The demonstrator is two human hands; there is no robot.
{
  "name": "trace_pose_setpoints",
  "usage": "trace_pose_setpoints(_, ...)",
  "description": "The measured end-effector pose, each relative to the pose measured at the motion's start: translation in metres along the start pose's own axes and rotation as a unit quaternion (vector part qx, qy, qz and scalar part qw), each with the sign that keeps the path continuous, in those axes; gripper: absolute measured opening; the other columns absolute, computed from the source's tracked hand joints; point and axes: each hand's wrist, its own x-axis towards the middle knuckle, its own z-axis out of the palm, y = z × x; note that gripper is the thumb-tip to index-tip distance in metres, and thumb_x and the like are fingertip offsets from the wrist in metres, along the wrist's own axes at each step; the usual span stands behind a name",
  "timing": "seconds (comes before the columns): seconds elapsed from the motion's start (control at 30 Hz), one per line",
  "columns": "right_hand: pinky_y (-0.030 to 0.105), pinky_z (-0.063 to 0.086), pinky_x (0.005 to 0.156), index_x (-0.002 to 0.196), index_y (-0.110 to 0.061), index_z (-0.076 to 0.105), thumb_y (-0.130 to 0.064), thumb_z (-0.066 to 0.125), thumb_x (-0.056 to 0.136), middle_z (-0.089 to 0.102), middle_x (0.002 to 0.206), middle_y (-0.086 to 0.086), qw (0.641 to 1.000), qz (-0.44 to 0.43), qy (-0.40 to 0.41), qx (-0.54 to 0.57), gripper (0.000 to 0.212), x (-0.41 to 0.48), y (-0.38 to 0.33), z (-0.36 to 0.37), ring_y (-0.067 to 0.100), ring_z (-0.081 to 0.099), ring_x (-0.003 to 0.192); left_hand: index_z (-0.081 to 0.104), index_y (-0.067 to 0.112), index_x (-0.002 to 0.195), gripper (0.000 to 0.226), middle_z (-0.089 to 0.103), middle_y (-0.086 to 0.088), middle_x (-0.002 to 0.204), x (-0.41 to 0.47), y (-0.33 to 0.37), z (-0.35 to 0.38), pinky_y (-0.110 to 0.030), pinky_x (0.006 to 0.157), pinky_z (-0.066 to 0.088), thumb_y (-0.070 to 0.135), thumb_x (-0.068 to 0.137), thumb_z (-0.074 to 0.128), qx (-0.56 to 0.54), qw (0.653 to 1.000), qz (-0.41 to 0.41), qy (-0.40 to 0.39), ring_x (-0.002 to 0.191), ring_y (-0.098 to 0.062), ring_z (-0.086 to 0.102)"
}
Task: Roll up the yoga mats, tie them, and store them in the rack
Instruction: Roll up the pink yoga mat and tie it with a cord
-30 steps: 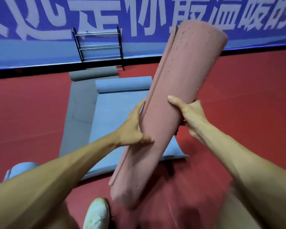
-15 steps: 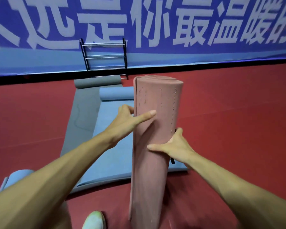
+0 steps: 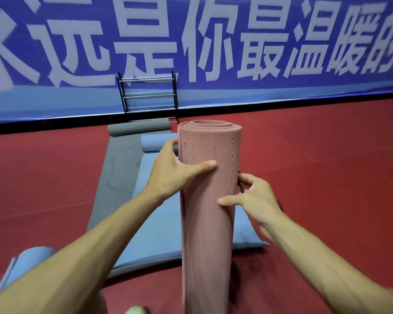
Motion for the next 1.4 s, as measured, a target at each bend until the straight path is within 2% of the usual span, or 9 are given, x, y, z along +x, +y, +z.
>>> trace_pose_setpoints(0.13,0.023,0.042,0.052,0.123,0.015,0.052,0.018,0.047,0.081,0.062,0.090,0.015,0.954,0.054,0.040,0.291,0.042,0.003,-0.022,-0.006,0.014,0.051,0.058,0.046,0.027,0.124,0.090,0.056,0.023,0.107,0.004,-0.007,-0.004,-0.027,0.085,0.053,0.054,0.049,0.087,-0.008,1.000,-0.004,0.007,0.096,0.005,0.058)
trace_pose_setpoints(0.37,0.026,0.058,0.061,0.113,0.013,0.056,0.016,0.021,0.088,0.063,0.097,0.021,0.846,0.039,0.056,0.530,0.043,-0.001,-0.057,-0.020,0.027,0.064,0.077,0.046,0.030,0.131,0.099,0.057,0.023,0.117,0.000,-0.016,-0.017,-0.011,0.075,0.048,0.064,0.045,0.082,-0.012,0.998,0.033,-0.055,0.098,0.012,0.057)
trace_pose_setpoints(0.47,0.028,0.058,0.071,0.097,0.003,0.064,0.021,0.022,0.083,0.066,0.095,0.019,0.894,-0.033,0.064,0.442,0.048,-0.001,-0.062,-0.022,0.026,0.068,0.085,0.045,0.032,0.132,0.097,0.057,0.018,0.122,0.000,-0.018,-0.019,-0.011,0.076,0.049,0.061,0.046,0.080,-0.020,0.996,0.038,-0.082,0.103,0.005,0.058)
trace_pose_setpoints(0.57,0.028,0.059,0.069,0.093,-0.009,0.068,0.019,0.031,0.082,0.068,0.084,-0.001,0.965,-0.181,0.129,0.136,0.048,-0.004,-0.060,-0.023,0.010,0.068,0.074,0.047,0.035,0.130,0.092,0.058,0.017,0.123,-0.001,-0.017,-0.023,-0.011,0.079,0.048,0.060,0.048,0.080,-0.028,0.994,0.046,-0.100,0.105,0.004,0.058)
trace_pose_setpoints(0.67,0.018,0.051,0.072,0.104,-0.020,0.072,0.006,0.055,0.082,0.064,0.085,-0.016,0.919,-0.327,0.183,-0.126,0.038,-0.006,-0.057,-0.024,0.007,0.066,0.074,0.046,0.037,0.129,0.090,0.057,0.019,0.123,-0.002,-0.017,-0.024,-0.010,0.079,0.047,0.060,0.049,0.080,-0.032,0.992,0.053,-0.114,0.105,0.007,0.057)
trace_pose_setpoints(0.83,0.007,0.043,0.063,0.114,-0.021,0.070,-0.009,0.078,0.076,0.063,0.097,-0.005,0.910,-0.350,0.181,-0.126,0.040,-0.012,-0.062,-0.030,0.006,0.060,0.081,0.042,0.038,0.131,0.090,0.054,0.022,0.125,-0.002,-0.017,-0.021,-0.010,0.077,0.048,0.061,0.051,0.078,-0.031,0.990,0.058,-0.129,0.106,0.010,0.055)
trace_pose_setpoints(1.07,0.035,0.047,0.096,0.127,-0.024,0.060,-0.060,0.068,0.066,0.058,0.123,-0.008,0.921,-0.309,0.142,-0.190,0.071,-0.018,-0.065,-0.018,0.017,0.052,0.115,0.041,0.036,0.133,0.087,0.048,0.013,0.134,-0.009,-0.007,-0.003,-0.026,0.097,0.046,0.060,0.058,0.079,-0.034,0.987,0.079,-0.137,0.121,0.004,0.048)
trace_pose_setpoints(1.2,0.006,0.031,0.092,0.130,-0.024,0.056,-0.039,0.084,0.068,0.050,0.129,-0.005,0.926,-0.302,0.119,-0.195,0.070,-0.015,-0.068,-0.013,0.009,0.046,0.121,0.040,0.052,0.130,0.078,0.046,0.014,0.132,-0.021,0.002,0.014,-0.022,0.093,0.047,0.056,0.061,0.077,-0.056,0.986,0.090,-0.127,0.125,0.000,0.043)
trace_pose_setpoints(1.4,-0.007,0.024,0.079,0.122,-0.022,0.060,-0.032,0.086,0.066,0.047,0.112,-0.009,0.924,-0.309,0.131,-0.181,0.063,-0.015,-0.072,-0.009,-0.005,0.040,0.096,0.024,0.044,0.144,0.100,0.042,0.015,0.142,-0.024,0.012,0.010,-0.030,0.104,0.042,0.057,0.061,0.077,-0.131,0.966,0.063,-0.212,0.130,0.000,0.042)
